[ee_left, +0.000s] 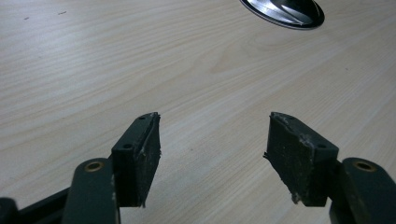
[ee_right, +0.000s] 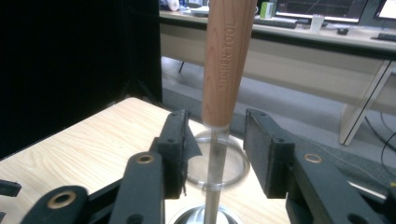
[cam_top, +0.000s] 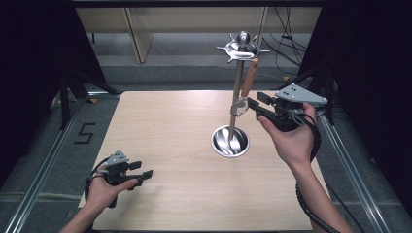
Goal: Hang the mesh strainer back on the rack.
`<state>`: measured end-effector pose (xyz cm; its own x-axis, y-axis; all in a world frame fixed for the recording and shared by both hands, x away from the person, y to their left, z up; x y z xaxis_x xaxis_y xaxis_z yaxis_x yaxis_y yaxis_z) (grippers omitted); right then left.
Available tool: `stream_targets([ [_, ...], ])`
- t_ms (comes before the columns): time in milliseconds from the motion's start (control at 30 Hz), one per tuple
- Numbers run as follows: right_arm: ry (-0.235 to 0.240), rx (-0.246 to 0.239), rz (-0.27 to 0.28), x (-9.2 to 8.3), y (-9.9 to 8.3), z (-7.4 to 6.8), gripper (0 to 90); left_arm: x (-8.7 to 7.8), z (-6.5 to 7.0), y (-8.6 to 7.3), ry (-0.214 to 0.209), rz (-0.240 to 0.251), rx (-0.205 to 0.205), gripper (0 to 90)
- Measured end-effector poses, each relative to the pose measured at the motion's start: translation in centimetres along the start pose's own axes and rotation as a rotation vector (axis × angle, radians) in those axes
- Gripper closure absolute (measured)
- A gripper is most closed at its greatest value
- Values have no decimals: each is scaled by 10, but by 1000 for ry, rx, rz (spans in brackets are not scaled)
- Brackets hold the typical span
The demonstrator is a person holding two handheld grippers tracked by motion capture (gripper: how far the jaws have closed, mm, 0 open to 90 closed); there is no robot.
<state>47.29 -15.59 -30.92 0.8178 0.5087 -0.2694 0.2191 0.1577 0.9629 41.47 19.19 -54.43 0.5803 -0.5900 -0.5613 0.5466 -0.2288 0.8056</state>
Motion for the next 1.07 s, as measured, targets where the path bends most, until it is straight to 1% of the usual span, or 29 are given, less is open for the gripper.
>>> stream_targets([
  [67,4,5,-2,-2,0,-1,585,0,0,0,-3,-1,2,342],
  [100,-2,-10,2,-3,0,0,575,0,0,0,-3,0,1,342],
  [133,-6,-3,-5,-6,-2,0,565,0,-1,-1,-2,-5,1,342],
  [167,-4,-17,-7,-7,-3,1,556,0,-1,-1,-1,-6,1,342],
  [200,-6,-3,-8,-9,-5,2,549,0,0,-1,-3,-3,-3,342],
  [233,-8,-19,-6,-10,-6,4,542,0,-1,-1,0,-6,1,342],
  [267,-8,-3,-9,-14,-10,5,532,0,-1,-1,0,-5,1,342],
  [300,-8,-3,-9,-14,-10,5,532,0,-1,-1,0,-5,1,342],
  [333,-18,-23,-3,-18,-13,9,522,0,-1,-1,0,-9,-3,342],
  [367,-18,-23,-3,-18,-13,9,522,0,-1,-1,0,-9,-3,342],
  [433,-16,-26,-19,-22,-21,12,512,0,-2,-1,7,-10,-6,342],
  [467,-21,-10,-32,-24,-26,13,508,0,-2,-2,5,-14,-6,343],
  [500,-27,6,-56,-28,-38,16,500,0,-1,-2,3,-10,-2,342],
  [533,-27,6,-56,-28,-38,16,500,0,-1,-2,3,-10,-2,342],
  [567,-17,4,-79,-31,-53,21,499,0,-1,-2,-2,-13,2,342],
  [600,-21,7,-91,-32,-62,24,498,0,-1,-1,-1,-11,2,342],
  [633,-21,7,-91,-32,-62,24,498,0,-1,-2,-1,-11,2,342],
  [667,-28,33,-105,-33,-73,26,498,0,-1,-2,-1,-11,1,342],
  [700,-19,66,-127,-34,-87,27,498,0,-1,-2,2,-13,1,342],
  [733,-15,90,-171,-36,-101,27,497,1,-1,-2,3,-14,1,342],
  [800,-7,75,-206,-35,-125,32,496,1,-1,-2,1,-12,3,342],
  [833,4,90,-228,-35,-137,31,496,1,-1,-2,3,-13,5,342],
  [867,3,133,-246,-36,-149,28,498,2,-1,-2,4,-12,2,342],
  [900,-1,149,-250,-35,-158,29,499,2,-1,-3,6,-15,4,342],
  [933,0,135,-264,-34,-168,31,500,3,-1,-2,6,-15,1,342],
  [967,11,150,-308,-35,-178,30,501,3,-1,-2,5,-19,4,342],
  [1000,12,143,-319,-35,-184,32,505,3,-1,-2,4,-13,2,342],
  [1033,1,163,-322,-35,-188,33,509,3,-1,-2,5,-20,2,342],
  [1067,15,195,-332,-35,-191,31,515,3,0,-1,3,-18,4,342],
])
Point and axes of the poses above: each handheld gripper's, and its own axes: x roughly forward along the jaws, y roughly out of its top, z roughly to its right, the point moved 10 cm from there along x, roughly forward along the jaws, and after that the axes turned 1 degree about x, right-handed, at the moved point
